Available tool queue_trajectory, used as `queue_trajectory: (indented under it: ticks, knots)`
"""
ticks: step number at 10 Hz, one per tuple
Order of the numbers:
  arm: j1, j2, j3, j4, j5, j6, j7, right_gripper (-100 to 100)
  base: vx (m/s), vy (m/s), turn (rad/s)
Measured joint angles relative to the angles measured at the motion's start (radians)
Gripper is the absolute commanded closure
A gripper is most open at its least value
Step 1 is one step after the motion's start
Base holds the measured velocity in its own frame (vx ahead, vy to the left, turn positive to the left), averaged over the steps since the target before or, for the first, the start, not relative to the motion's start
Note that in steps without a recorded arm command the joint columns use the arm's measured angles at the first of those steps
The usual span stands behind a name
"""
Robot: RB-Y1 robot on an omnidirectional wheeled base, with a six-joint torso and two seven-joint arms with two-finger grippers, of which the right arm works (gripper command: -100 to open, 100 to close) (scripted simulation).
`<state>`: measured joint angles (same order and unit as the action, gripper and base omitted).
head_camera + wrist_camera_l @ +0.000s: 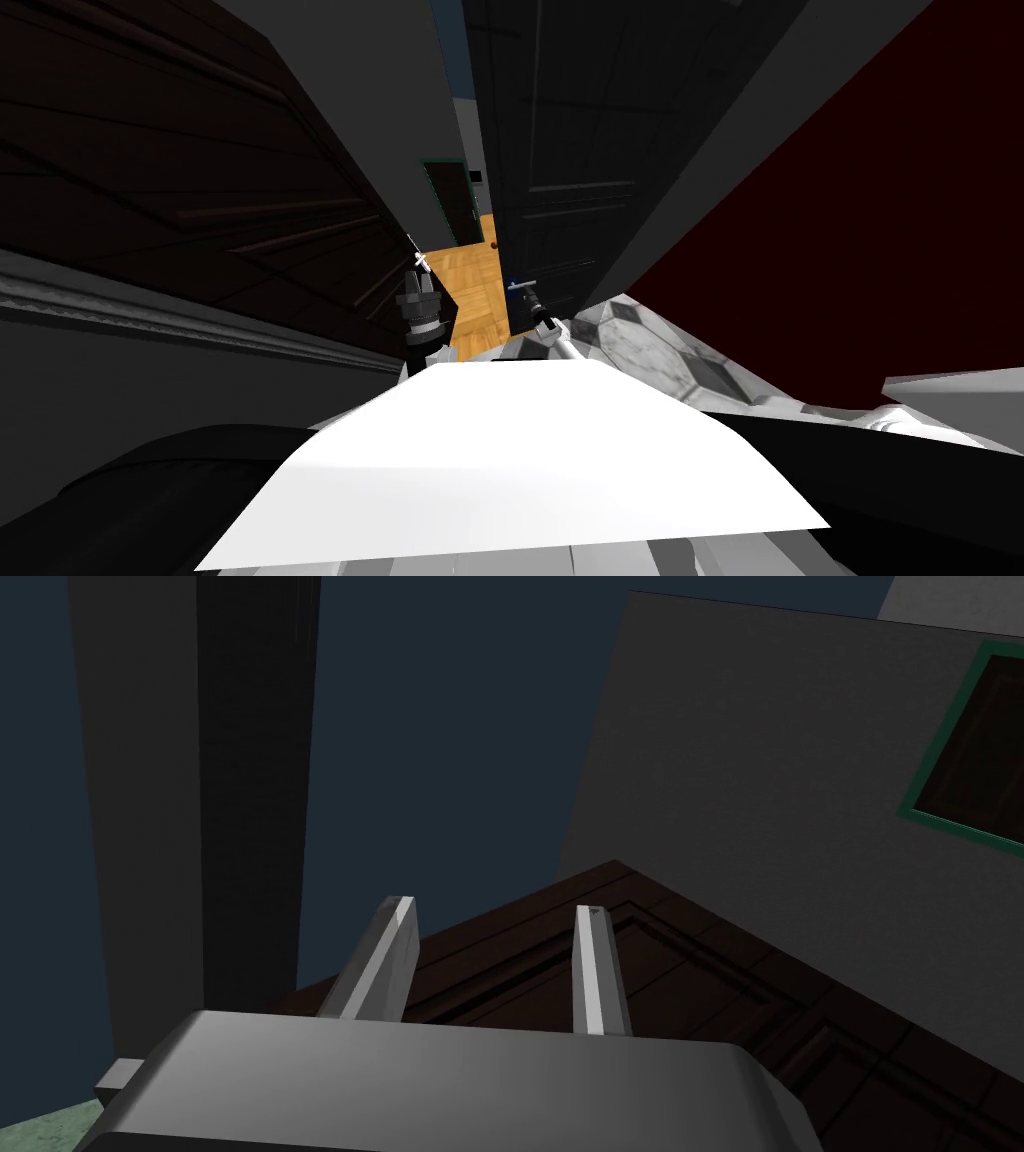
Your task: Push the door open
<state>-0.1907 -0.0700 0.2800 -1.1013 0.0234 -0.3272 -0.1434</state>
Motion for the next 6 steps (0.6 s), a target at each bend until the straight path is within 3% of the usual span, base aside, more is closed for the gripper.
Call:
queue_trajectory:
  ticks: [2, 3, 4, 6]
  knots:
    - [-0.005, 0.007, -0.007, 0.01, -0.001, -0.003, 0.002, -100, 0.211, 0.055, 0.027]
    - [-0.007, 0.011, -0.01, 0.014, -0.001, -0.005, 0.003, -100, 0.077, 0.027, 0.0]
    - [-0.007, 0.011, -0.01, 0.014, -0.001, -0.005, 0.004, 100, -0.007, -0.004, -0.001]
    - [-0.01, 0.011, -0.011, 0.012, -0.001, -0.006, 0.004, 100, -0.023, -0.011, 0.003]
